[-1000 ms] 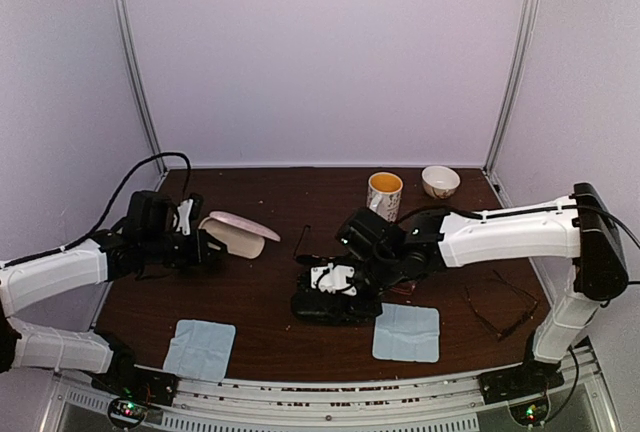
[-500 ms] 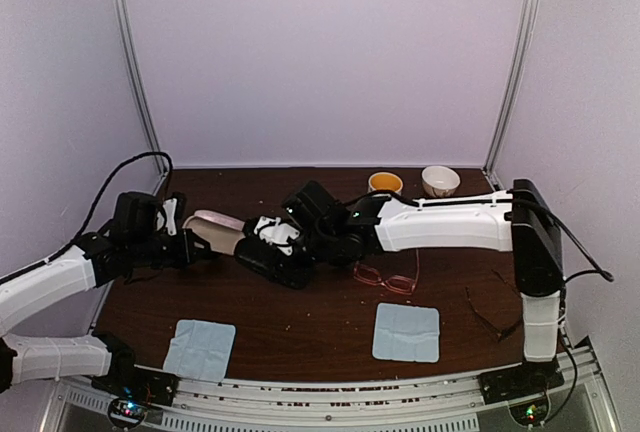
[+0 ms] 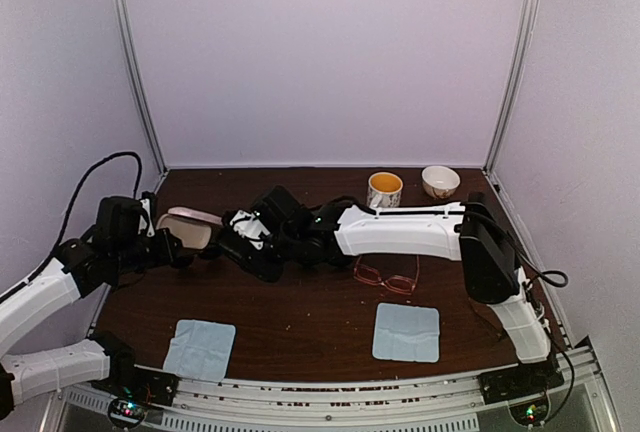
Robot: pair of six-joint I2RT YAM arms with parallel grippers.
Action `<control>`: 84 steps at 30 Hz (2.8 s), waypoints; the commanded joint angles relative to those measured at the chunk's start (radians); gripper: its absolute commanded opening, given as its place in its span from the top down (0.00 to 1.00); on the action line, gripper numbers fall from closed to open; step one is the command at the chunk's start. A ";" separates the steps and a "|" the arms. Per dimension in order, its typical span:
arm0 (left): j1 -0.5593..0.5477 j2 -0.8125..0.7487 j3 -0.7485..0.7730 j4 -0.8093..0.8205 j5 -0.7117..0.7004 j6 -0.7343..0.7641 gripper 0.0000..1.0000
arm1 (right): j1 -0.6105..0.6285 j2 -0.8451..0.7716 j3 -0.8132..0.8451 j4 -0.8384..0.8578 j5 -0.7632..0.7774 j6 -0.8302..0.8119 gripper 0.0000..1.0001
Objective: Organize the sunglasses
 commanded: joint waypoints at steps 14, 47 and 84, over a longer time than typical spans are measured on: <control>0.012 -0.048 0.080 -0.076 -0.130 -0.049 1.00 | 0.011 0.177 0.224 -0.068 0.224 0.199 0.60; 0.012 -0.015 0.077 -0.060 -0.065 -0.127 1.00 | -0.018 0.194 0.240 0.031 0.092 0.222 0.23; -0.003 0.133 -0.119 0.431 0.556 -0.488 1.00 | -0.097 -0.368 -0.491 0.450 -0.172 -0.086 0.27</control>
